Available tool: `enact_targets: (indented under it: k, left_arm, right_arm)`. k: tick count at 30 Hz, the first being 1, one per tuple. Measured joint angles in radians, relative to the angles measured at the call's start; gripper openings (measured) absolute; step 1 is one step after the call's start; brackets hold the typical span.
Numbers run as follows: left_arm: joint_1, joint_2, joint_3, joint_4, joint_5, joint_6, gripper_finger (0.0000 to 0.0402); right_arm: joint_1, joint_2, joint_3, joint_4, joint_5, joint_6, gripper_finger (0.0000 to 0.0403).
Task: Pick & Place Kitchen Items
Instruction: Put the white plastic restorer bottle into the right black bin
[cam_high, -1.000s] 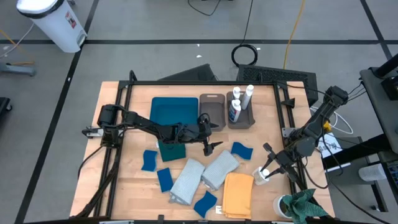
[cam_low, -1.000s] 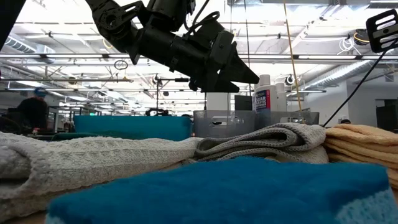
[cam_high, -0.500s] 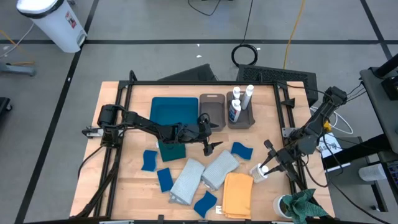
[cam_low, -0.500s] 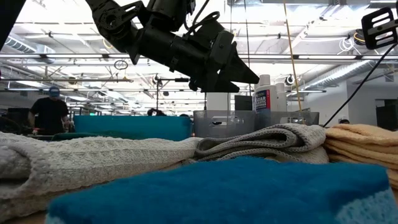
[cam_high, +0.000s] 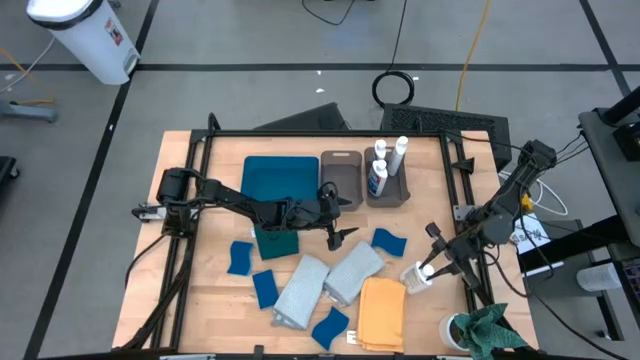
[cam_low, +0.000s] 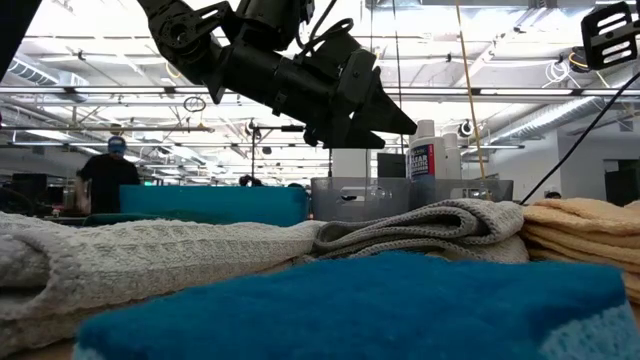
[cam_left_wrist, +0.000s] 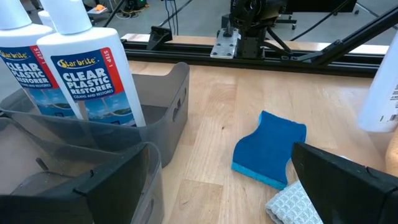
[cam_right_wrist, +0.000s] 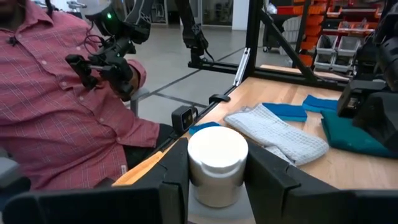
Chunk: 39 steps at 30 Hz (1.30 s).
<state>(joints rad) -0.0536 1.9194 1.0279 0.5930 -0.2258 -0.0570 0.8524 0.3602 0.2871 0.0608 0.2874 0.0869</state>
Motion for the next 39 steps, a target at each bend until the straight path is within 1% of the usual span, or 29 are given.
enact_targets:
  k: [6, 16, 21, 34, 39]
  left_arm:
    - [0.0, 0.0, 0.0, 0.0, 0.0, 0.0, 0.0397]
    - [0.0, 0.0, 0.0, 0.0, 0.0, 0.0, 0.0397]
    - [0.0, 0.0, 0.0, 0.0, 0.0, 0.0, 0.0397]
    - [0.0, 0.0, 0.0, 0.0, 0.0, 0.0, 0.0397]
    - [0.0, 0.0, 0.0, 0.0, 0.0, 0.0, 0.0397]
  right_arm:
    - [0.0, -0.014, 0.0, 0.003, 0.0, -0.009, 0.0093]
    - [0.0, -0.027, 0.0, 0.056, 0.005, -0.051, 0.0093]
    - [0.0, -0.028, 0.0, 0.096, 0.029, -0.067, 0.0093]
    - [-0.001, -0.028, 0.0, 0.178, 0.029, -0.125, 0.0093]
    - [-0.001, -0.028, 0.0, 0.239, 0.029, -0.16, 0.0093]
